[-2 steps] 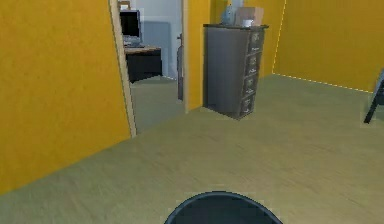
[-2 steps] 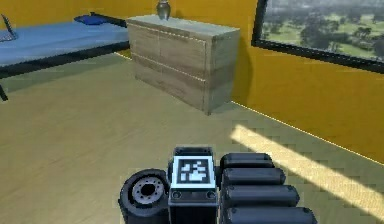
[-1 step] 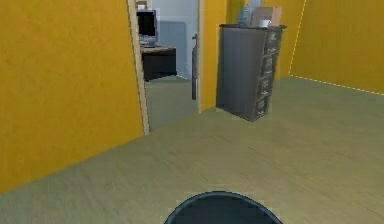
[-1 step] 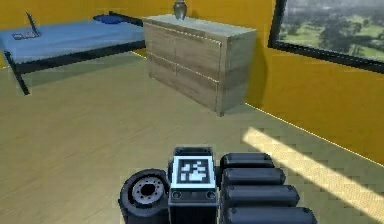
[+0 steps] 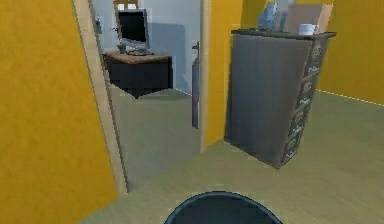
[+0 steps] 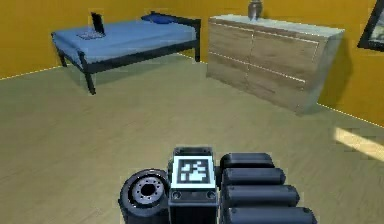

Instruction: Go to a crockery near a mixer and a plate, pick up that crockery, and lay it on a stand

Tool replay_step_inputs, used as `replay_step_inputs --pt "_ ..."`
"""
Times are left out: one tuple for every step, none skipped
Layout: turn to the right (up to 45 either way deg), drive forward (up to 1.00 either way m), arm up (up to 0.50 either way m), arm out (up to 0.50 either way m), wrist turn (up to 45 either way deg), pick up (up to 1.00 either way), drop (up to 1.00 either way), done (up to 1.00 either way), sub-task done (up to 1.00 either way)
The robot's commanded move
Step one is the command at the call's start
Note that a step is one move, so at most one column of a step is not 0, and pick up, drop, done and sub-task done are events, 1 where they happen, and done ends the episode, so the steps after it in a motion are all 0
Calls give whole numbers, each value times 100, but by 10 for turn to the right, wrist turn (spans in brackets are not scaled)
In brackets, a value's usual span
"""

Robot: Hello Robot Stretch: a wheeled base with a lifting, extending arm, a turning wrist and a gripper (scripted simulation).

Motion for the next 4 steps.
replay_step_inputs --pt "0 100 0 0 0 0 0 0 0" --pt "0 35 0 0 0 0 0 0 0" --pt "-360 0 0 0 0 0 0 0 0" --pt "0 100 0 0 0 0 0 0 0"
